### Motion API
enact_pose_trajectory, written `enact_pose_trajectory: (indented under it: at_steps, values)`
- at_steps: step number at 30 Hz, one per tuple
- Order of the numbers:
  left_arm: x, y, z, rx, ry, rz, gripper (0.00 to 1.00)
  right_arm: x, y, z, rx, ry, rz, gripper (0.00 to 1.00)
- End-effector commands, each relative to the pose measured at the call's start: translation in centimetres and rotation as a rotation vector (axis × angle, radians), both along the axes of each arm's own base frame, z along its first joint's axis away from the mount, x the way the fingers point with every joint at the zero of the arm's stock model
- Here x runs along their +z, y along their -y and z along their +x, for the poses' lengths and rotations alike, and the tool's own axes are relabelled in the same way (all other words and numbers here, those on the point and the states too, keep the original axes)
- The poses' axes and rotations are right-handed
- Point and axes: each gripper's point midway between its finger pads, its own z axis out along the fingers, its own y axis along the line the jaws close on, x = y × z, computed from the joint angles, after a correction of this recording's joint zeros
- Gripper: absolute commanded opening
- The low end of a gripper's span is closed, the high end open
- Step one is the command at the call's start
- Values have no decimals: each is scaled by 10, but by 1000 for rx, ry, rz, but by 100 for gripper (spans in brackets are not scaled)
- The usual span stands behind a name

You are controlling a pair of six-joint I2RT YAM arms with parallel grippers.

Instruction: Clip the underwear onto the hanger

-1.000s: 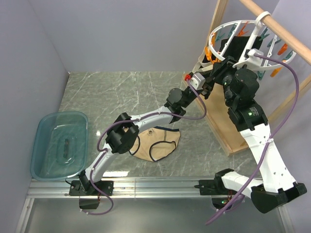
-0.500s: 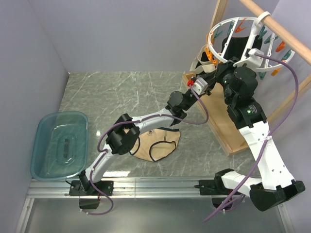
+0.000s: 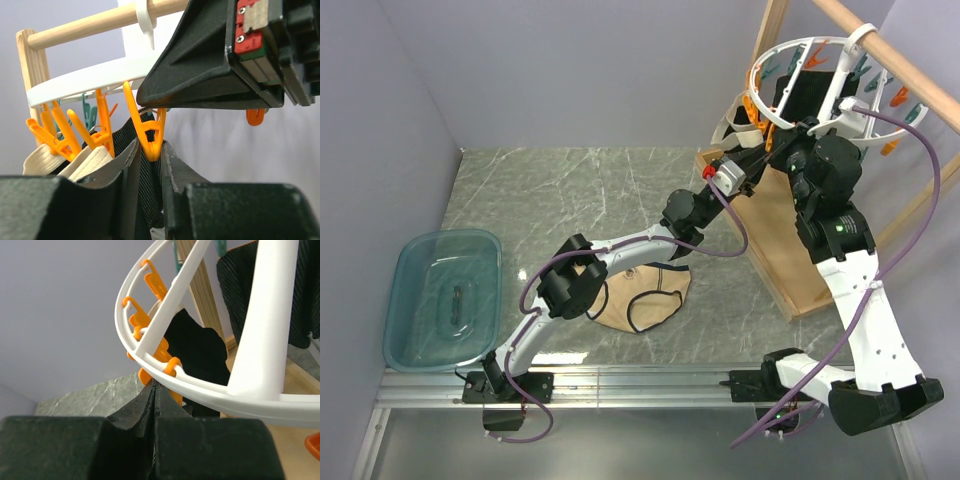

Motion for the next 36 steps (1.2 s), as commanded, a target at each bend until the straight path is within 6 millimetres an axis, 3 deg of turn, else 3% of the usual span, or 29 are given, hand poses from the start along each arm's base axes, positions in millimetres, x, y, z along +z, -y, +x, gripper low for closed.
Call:
enact_pose_trajectory:
  at_steps: [1, 5, 8, 13, 15, 17, 24, 26, 32, 33, 36]
  values:
    - [50, -22, -21, -16, 60, -107, 25, 23, 5, -6, 24, 85, 17, 0]
    - [50, -20, -23, -27, 69, -102, 15, 19, 5, -5, 56, 69, 53, 0]
    - [51, -19, -25, -35, 68, -100, 11, 20, 7, -7, 88, 59, 100, 10]
    - [54, -21, -25, -31, 78, -103, 8, 16, 14, -6, 93, 42, 114, 8]
    - [53, -21, -25, -30, 78, -101, 8, 12, 15, -4, 103, 25, 110, 2]
    - [54, -22, -26, -29, 83, -107, 11, 12, 17, -3, 109, 29, 105, 0]
    - [52, -24, -25, -41, 62, -115, 48, 15, 13, -3, 151, 51, 68, 0]
    - [52, -24, -23, -66, 44, -114, 52, 17, 10, -4, 173, 63, 52, 0]
    - [52, -18, -26, -131, 32, -100, 49, 15, 5, -5, 209, 72, 30, 0]
    - [50, -15, -28, -147, 39, -90, 46, 15, 13, -4, 188, 71, 28, 0]
    - [51, -11, -31, -168, 55, -79, 40, 18, 13, -6, 197, 81, 21, 0]
